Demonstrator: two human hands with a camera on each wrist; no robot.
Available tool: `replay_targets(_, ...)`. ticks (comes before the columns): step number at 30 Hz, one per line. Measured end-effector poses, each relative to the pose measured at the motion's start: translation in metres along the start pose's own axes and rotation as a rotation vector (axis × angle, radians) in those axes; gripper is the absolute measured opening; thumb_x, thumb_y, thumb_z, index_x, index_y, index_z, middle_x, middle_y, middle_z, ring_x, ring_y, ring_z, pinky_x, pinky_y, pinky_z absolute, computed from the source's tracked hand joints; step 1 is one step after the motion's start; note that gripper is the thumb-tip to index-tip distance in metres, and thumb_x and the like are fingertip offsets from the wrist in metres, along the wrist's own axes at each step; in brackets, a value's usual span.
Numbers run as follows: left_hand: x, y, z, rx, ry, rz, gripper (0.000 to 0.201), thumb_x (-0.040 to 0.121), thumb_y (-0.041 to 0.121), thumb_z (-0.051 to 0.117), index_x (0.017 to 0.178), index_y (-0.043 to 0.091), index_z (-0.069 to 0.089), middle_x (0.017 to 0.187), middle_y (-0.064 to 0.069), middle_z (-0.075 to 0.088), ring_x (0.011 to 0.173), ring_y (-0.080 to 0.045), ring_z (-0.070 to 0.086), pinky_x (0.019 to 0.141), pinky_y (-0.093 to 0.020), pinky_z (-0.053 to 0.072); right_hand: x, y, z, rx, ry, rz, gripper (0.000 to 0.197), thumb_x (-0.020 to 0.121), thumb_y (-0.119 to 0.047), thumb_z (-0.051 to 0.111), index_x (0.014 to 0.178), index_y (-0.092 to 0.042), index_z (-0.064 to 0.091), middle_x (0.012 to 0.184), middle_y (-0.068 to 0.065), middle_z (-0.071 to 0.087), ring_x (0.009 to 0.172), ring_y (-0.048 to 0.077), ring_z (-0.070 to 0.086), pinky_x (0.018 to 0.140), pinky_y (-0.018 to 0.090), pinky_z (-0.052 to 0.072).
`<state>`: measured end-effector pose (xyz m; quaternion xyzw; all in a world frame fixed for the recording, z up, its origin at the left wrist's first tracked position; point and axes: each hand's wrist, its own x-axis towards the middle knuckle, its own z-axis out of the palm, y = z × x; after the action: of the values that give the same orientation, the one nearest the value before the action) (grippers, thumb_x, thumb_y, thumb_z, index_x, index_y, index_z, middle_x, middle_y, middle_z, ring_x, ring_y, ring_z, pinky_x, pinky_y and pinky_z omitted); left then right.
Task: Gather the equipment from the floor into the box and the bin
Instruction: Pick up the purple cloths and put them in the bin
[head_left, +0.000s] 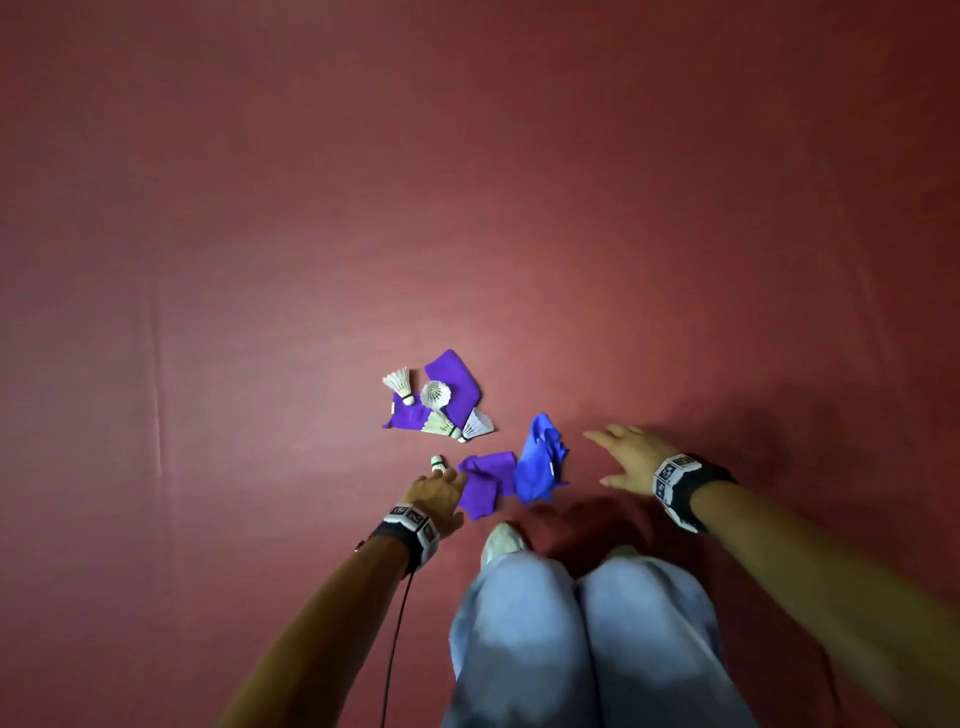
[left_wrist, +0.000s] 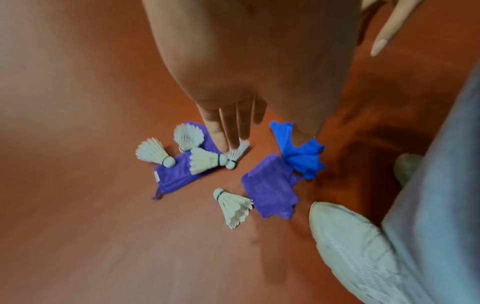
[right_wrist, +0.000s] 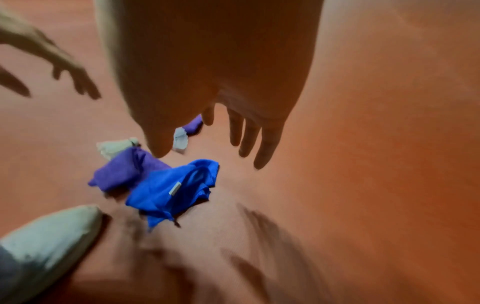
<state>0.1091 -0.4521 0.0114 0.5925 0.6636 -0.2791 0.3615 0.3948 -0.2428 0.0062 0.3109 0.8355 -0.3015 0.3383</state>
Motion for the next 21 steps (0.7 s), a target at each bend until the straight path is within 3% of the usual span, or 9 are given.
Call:
replay_targets(3,0.053,-0.006,0.039,-0.021,0.044,0.033,0.091,0.091,0.041,0.068,0.161,0.007,0.02,0.157,-0.014,0.039,0.14,-0.041,0.044,0.111,-0.048,0.041,0.069,-0.005,0.028,-0.133,0.025,-0.108,0.097,0.085,-0.059,0.07,0.162,-0.04,0.014,0.15,0.004,0.04,0.137,0.028,0.044,0.109,0.042,0.043)
replay_targets(7,0.111,-0.01,0.08,0.008,0.083,0.071,0.108,0.083,0.052,0.071,0.164,0.011,0.013,0.163,-0.011,0.032,0.138,-0.032,0.045,0.114,-0.056,0.036,0.132,-0.014,0.064,-0.209,0.042,-0.222,0.105,0.076,-0.073,0.069,0.161,-0.05,0.01,0.147,0.004,0.037,0.133,0.026,0.044,0.104,0.041,0.044)
replay_targets(9,0.132,-0.011,0.093,0.056,0.08,0.1,0.115,0.078,0.054,0.075,0.165,0.017,0.009,0.164,-0.009,0.026,0.144,-0.03,0.037,0.112,-0.055,0.036,0.153,-0.012,0.082,-0.212,0.011,-0.25,0.105,0.072,-0.076,0.071,0.16,-0.05,0.018,0.145,0.005,0.035,0.128,0.026,0.047,0.103,0.038,0.045)
replay_targets(12,0.151,-0.01,0.101,0.147,0.067,0.14,0.12,0.076,0.05,0.081,0.165,0.024,0.006,0.163,-0.013,0.024,0.145,-0.033,0.035,0.111,-0.046,0.035,0.166,-0.007,0.1,-0.181,-0.039,-0.258,0.086,0.071,-0.066,0.079,0.146,-0.038,0.049,0.141,0.005,0.035,0.122,0.028,0.049,0.102,0.038,0.048)
replay_targets(16,0.155,-0.001,0.104,0.167,0.039,0.131,0.103,0.085,0.04,0.077,0.164,0.02,0.014,0.157,-0.017,0.033,0.134,-0.037,0.044,0.106,-0.046,0.04,0.161,0.001,0.105,-0.162,-0.043,-0.265,0.038,0.079,-0.041,0.075,0.111,-0.022,0.069,0.132,0.007,0.042,0.115,0.028,0.054,0.101,0.037,0.048)
replay_targets(19,0.136,0.008,0.085,0.128,0.041,0.079,0.068,0.102,0.03,0.057,0.159,0.014,0.025,0.158,-0.016,0.034,0.134,-0.037,0.045,0.104,-0.049,0.044,0.143,0.015,0.095,0.016,-0.005,-0.208,0.006,0.093,-0.02,0.059,0.094,-0.017,0.063,0.123,0.005,0.062,0.112,0.032,0.063,0.097,0.036,0.048)
replay_targets(20,0.126,0.011,0.075,0.115,0.045,0.055,0.062,0.104,0.026,0.054,0.158,0.012,0.027,0.155,-0.015,0.037,0.132,-0.036,0.048,0.104,-0.05,0.044,0.133,0.02,0.088,0.057,0.018,-0.169,0.007,0.096,-0.016,0.055,0.096,-0.015,0.062,0.125,0.008,0.066,0.116,0.033,0.063,0.1,0.038,0.048)
replay_targets(21,0.114,0.013,0.064,0.11,0.044,0.032,0.06,0.103,0.024,0.054,0.156,0.012,0.029,0.15,-0.014,0.041,0.129,-0.036,0.051,0.103,-0.053,0.043,0.121,0.022,0.081,0.102,0.016,-0.094,0.015,0.097,-0.014,0.055,0.108,-0.014,0.066,0.134,0.012,0.064,0.125,0.035,0.06,0.106,0.04,0.045)
